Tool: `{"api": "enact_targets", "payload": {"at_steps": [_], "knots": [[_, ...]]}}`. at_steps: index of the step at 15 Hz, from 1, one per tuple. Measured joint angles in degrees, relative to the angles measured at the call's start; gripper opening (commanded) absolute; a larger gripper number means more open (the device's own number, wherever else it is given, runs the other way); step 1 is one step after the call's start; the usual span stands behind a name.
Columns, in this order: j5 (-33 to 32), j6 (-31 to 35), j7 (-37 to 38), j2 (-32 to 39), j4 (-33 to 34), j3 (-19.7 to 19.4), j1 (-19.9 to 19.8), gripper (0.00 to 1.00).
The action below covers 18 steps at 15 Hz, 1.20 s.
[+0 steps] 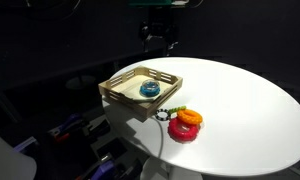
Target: Put the clear ring on the blue ring
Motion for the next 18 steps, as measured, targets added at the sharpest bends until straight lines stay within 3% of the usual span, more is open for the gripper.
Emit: {"api": "enact_targets", "payload": {"at_steps": [6, 18], "knots": [[0.0, -5.38, 0.71, -6.94, 0.1, -1.1, -0.63, 1.0], [0.02, -6.15, 2.8, -14.75, 0.23, -2.48, -1.22, 1.0]]}}
